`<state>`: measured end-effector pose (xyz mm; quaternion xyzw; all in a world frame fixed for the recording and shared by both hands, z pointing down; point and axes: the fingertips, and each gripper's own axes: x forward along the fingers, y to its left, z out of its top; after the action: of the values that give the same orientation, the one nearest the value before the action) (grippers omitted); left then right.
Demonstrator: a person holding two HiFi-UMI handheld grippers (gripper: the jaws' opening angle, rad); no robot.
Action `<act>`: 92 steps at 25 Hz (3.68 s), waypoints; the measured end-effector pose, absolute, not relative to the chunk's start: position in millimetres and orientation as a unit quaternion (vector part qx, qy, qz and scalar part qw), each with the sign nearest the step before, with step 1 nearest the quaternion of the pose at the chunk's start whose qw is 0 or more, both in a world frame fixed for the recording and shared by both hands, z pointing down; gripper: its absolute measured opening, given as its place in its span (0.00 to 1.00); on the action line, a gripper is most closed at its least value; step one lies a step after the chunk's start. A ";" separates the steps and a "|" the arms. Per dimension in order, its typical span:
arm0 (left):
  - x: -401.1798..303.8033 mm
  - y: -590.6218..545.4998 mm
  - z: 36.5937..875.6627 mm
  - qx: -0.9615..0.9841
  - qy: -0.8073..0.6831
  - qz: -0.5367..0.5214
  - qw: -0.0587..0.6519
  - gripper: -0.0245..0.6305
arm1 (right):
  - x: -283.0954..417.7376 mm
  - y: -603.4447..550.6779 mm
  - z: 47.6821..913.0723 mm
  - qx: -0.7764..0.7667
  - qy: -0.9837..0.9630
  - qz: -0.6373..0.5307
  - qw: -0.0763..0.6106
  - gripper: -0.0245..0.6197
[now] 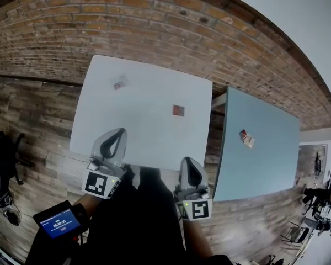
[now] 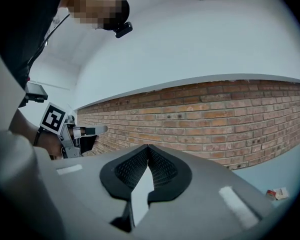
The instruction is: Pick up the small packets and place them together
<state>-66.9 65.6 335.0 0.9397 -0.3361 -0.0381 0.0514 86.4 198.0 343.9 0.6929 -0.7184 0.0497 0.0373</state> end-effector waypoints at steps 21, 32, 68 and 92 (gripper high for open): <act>7.8 -3.2 320.4 0.928 -0.369 -0.047 0.028 0.04 | 184.9 101.4 377.5 0.688 -0.721 0.072 0.043 0.10; 19.9 -18.1 341.4 0.941 -0.331 -0.034 0.059 0.04 | 199.3 70.7 450.7 0.696 -0.693 0.156 0.104 0.23; -10.3 -52.1 336.2 0.906 -0.413 -0.037 0.080 0.04 | 254.4 15.5 730.8 0.534 -0.638 0.364 0.419 0.36; -23.5 -54.8 350.5 0.898 -0.427 -0.029 0.103 0.04 | 227.2 1.4 704.5 0.462 -0.699 0.363 0.408 0.39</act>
<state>-23.5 -54.8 350.5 0.8977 -0.4273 -0.0293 0.1034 227.2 1.4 704.5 0.4623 -0.6988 0.3629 0.4077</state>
